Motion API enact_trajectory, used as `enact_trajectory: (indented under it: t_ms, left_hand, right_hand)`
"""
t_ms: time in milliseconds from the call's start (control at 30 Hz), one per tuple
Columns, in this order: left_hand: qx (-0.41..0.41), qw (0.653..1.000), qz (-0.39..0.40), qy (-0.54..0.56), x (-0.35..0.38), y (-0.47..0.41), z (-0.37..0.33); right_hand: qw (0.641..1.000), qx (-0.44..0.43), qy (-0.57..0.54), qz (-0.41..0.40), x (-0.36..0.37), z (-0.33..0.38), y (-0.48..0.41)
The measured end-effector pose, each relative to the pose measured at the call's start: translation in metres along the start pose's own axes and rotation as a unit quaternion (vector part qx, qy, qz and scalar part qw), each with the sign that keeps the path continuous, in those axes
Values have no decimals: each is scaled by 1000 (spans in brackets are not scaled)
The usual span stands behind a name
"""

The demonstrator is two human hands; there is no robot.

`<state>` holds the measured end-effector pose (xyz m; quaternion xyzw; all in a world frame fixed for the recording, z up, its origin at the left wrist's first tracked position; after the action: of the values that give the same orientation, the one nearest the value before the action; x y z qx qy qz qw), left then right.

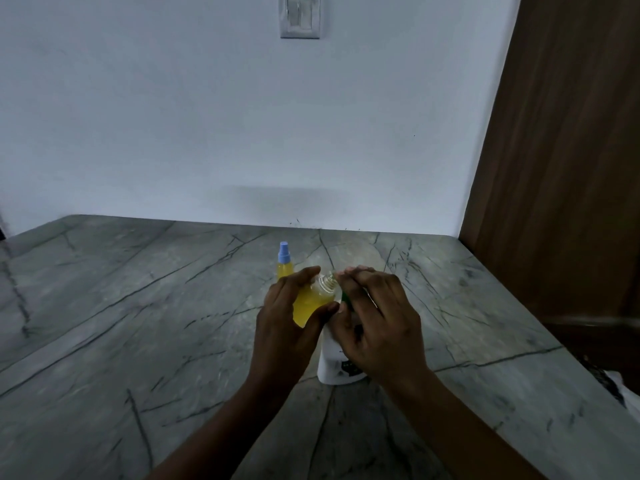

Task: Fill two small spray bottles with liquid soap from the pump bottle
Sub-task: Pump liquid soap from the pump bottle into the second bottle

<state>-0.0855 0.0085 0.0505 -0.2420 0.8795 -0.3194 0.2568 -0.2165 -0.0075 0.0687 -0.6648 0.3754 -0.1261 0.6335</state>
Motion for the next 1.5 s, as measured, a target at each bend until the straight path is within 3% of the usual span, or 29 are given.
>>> enact_trajectory:
  t_ms: [1500]
  left_hand:
    - [-18, 1000, 6, -5, -1, 4, 5]
  right_hand:
    - [1000, -7, 3, 5, 6, 3, 10]
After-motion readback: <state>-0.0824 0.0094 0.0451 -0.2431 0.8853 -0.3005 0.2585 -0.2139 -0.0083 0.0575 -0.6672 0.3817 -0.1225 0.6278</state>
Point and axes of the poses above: each hand's wrist, its own y-axis away from the middle knuckle, its own x-axis out of the palm, z = x × y, the point moved 3 cm from there along -y, towards the middle knuckle, and after that the axes turned 7 degrees about -x, right-handed, at the moved point
